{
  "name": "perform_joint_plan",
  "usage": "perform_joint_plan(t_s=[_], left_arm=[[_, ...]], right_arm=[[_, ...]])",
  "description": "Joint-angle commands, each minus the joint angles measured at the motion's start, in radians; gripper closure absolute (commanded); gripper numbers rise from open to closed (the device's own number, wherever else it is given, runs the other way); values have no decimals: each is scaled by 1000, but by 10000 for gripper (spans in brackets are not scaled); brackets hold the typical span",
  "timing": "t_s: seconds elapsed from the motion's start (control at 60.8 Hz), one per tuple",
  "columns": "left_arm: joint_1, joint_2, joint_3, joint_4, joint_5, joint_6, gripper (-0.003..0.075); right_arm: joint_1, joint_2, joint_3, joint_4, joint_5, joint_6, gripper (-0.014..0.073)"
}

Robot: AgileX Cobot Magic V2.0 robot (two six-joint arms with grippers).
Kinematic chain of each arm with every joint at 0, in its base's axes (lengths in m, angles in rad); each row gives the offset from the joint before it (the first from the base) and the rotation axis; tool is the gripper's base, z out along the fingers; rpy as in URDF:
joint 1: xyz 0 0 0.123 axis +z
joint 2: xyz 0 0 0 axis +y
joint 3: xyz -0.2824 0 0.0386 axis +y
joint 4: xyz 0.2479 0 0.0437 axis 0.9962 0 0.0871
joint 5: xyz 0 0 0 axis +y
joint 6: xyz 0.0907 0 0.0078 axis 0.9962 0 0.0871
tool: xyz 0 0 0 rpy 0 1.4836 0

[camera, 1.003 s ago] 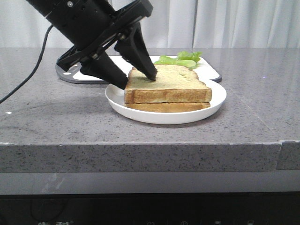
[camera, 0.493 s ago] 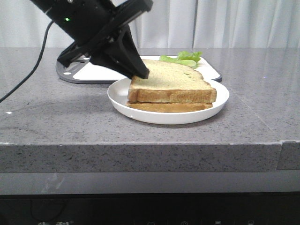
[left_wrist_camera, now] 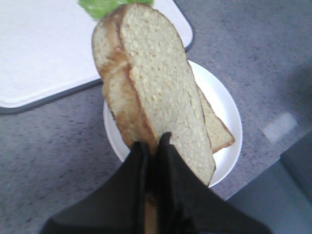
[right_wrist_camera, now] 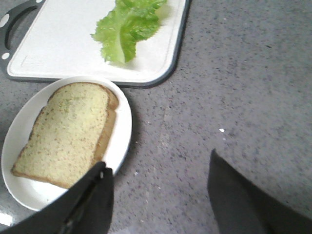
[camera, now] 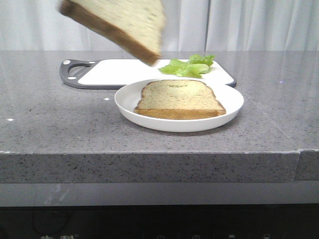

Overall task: Left arm grabs bread, right arm adds lettuce
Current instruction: 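Grasp the top bread slice with the left gripper and lift it away, then reach the right gripper to the lettuce leaf and grasp it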

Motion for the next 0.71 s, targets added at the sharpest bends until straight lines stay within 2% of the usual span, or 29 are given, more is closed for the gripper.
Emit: perform_joint_plan(t_s=[0.0,0.099,0.296,0.493,0.69], left_arm=[[-5,-114,8,106,-40,-106,741],[22,-202,74,178,-42,-178,741],[111,-371,219,185,-44,-188,741],[128,-509,304,185,-44,-188,741],[128,-544,319,185,-44,-188,741]], right_arm=[[-4,78,-87,120,-59,-85,144],[-4,183,-154,202,-39,-156,144],[5,405,-309,344,13,-254,145],[56,619,-500,354,7,-264,145],[80,820,-709,354,2,-270,145]])
